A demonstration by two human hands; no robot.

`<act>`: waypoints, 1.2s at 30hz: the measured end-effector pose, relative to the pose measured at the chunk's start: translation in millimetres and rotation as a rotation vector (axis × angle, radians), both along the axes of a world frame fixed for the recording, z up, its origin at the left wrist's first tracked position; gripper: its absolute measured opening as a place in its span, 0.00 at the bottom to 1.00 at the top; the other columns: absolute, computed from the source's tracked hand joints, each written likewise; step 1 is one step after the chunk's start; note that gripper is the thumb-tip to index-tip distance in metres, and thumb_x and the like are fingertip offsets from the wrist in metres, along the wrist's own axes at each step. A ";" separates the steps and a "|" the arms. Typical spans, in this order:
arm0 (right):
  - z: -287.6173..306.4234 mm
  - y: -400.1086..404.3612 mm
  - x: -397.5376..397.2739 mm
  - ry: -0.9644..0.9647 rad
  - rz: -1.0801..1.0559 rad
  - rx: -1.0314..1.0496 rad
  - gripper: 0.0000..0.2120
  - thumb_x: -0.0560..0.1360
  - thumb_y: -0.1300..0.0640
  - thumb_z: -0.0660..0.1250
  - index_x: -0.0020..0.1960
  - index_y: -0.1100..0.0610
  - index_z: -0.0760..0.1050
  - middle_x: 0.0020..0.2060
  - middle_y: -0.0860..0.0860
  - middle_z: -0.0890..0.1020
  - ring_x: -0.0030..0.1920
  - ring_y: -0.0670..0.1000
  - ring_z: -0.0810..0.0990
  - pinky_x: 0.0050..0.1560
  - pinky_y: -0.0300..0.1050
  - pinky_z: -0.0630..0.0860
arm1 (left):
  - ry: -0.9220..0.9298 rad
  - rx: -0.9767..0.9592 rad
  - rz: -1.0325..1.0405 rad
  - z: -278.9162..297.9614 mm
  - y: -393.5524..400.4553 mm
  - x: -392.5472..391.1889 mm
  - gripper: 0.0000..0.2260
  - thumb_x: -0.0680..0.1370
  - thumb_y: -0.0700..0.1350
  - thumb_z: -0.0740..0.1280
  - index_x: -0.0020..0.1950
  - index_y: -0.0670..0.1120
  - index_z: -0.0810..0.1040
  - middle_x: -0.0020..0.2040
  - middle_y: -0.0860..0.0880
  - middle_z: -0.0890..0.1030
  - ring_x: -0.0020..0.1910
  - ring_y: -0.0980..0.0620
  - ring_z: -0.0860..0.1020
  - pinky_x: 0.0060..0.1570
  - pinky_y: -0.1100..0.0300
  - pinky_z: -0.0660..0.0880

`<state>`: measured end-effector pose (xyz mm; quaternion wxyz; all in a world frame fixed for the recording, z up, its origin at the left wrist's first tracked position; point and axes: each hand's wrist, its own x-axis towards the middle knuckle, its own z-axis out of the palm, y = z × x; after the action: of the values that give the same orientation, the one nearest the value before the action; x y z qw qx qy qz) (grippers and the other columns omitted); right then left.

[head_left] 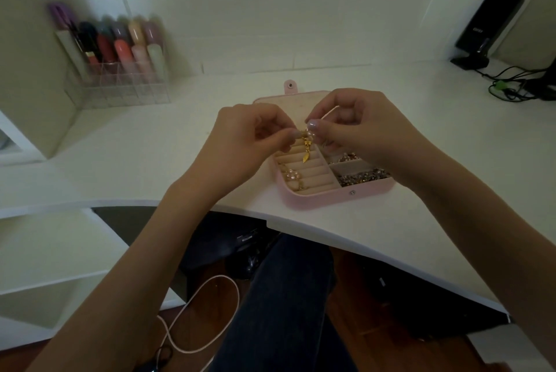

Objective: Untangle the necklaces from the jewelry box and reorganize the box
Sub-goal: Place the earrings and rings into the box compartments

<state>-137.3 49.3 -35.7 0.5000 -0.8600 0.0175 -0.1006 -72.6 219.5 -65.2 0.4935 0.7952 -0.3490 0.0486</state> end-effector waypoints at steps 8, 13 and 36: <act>-4.2 -1.9 -0.7 0.028 0.004 -0.022 0.04 0.73 0.60 0.71 0.48 0.60 0.80 0.36 0.56 0.85 0.38 0.49 0.84 0.41 0.38 0.81 | -0.130 0.156 -0.035 -9.5 -1.3 10.0 0.03 0.77 0.42 0.67 0.44 0.47 0.78 0.37 0.58 0.78 0.41 0.59 0.77 0.43 0.68 0.72; -14.6 -1.4 -6.6 0.018 0.017 -0.150 0.05 0.72 0.58 0.72 0.48 0.54 0.80 0.34 0.52 0.84 0.33 0.44 0.80 0.40 0.35 0.76 | -0.223 0.247 -0.094 -13.5 -1.9 14.5 0.04 0.78 0.43 0.65 0.43 0.50 0.74 0.38 0.57 0.71 0.38 0.62 0.70 0.39 0.72 0.65; -26.3 2.3 -18.6 -0.056 -0.025 -0.420 0.09 0.70 0.57 0.73 0.41 0.41 0.81 0.36 0.41 0.82 0.40 0.39 0.79 0.40 0.30 0.73 | 0.027 0.209 -0.143 -15.3 -9.0 22.7 0.06 0.69 0.41 0.76 0.40 0.50 0.80 0.36 0.56 0.77 0.35 0.58 0.73 0.42 0.62 0.72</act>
<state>-155.9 51.6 -62.0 0.3090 -0.9418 -0.0069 -0.1321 -49.9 210.6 -80.4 0.4149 0.8158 -0.4014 -0.0343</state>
